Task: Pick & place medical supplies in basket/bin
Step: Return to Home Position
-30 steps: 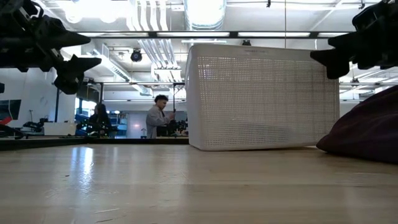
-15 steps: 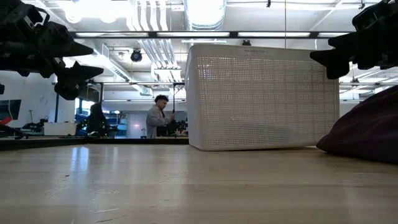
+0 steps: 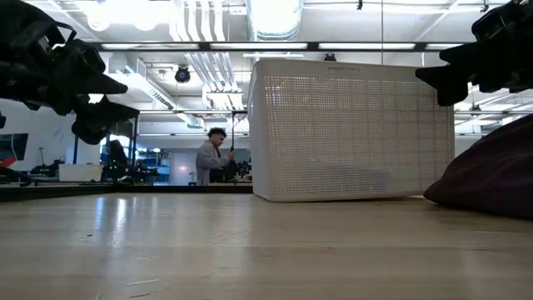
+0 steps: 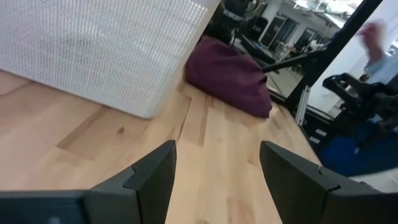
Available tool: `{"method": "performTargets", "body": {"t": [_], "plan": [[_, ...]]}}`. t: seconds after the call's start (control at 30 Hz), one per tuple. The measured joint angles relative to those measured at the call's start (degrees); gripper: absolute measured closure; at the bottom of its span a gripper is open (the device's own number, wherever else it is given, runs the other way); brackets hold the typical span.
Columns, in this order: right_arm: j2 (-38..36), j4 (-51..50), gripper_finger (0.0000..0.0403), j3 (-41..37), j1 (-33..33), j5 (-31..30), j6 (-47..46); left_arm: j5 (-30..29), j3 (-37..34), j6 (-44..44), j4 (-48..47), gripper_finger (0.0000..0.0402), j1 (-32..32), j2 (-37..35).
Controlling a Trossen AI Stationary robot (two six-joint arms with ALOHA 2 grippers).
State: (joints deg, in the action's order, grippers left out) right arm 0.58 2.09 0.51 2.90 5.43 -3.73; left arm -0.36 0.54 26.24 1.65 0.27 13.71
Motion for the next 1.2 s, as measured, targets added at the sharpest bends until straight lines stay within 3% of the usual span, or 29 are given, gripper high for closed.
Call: {"method": "performTargets", "body": {"t": [0.63, 1.2], "plan": [[0.3, 0.0, 0.0146, 0.0, 0.0, 0.0, -0.2, 0.0, 0.1, 0.0, 0.0, 0.0186, 0.0, 6.3], [0.3, -0.2, 0.0138, 0.0, 0.0, 0.0, 1.6, 0.0, 0.1, 0.0, 0.0, 0.0186, 0.0, 7.3]]}}
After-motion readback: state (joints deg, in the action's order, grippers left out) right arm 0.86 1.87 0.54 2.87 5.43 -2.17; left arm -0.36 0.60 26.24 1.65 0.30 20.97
